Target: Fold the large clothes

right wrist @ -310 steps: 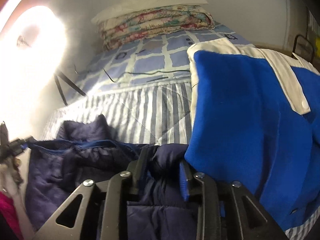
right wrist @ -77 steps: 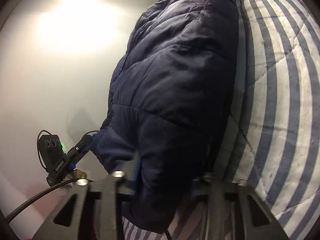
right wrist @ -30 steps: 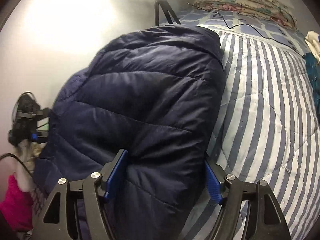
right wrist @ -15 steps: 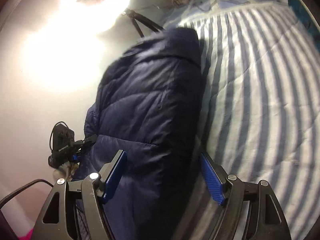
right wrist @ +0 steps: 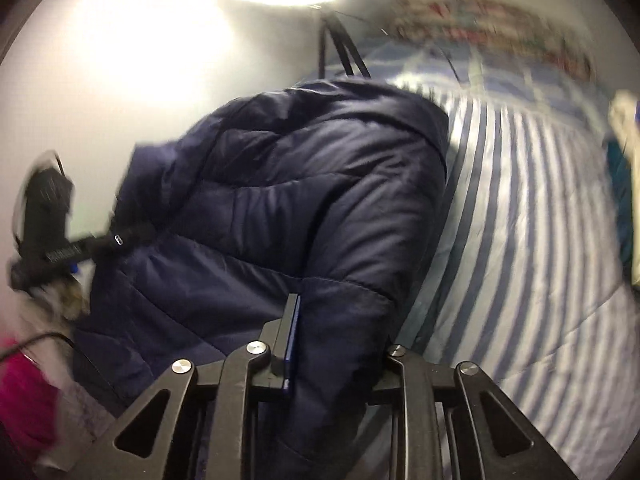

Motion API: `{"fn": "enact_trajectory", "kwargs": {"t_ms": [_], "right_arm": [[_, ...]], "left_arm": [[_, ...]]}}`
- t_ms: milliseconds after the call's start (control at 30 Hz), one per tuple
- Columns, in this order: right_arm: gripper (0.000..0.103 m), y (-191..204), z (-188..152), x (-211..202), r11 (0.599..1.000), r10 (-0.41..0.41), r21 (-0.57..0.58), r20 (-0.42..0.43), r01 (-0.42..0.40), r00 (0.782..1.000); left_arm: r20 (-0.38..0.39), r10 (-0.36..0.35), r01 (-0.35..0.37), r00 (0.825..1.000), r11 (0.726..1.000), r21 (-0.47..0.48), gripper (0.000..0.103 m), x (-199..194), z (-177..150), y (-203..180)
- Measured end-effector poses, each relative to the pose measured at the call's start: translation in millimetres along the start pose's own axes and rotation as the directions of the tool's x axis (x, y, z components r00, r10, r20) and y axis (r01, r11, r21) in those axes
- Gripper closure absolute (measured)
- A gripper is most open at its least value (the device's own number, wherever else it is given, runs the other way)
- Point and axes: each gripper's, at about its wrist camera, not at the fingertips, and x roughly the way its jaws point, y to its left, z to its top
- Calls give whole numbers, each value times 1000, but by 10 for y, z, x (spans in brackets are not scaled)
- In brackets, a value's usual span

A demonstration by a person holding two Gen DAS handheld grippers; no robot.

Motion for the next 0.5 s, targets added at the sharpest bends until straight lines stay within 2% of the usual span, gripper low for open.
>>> {"fn": "enact_trajectory", "kwargs": {"t_ms": [300, 500], "right_arm": [[84, 414, -160, -565, 969, -170, -171, 48, 176, 984], [84, 566, -257, -803, 948, -220, -216, 86, 233, 972]], "left_arm": [[26, -16, 14, 1000, 998, 69, 86, -277, -226, -257], [42, -44, 41, 998, 996, 81, 86, -425, -312, -394]]}}
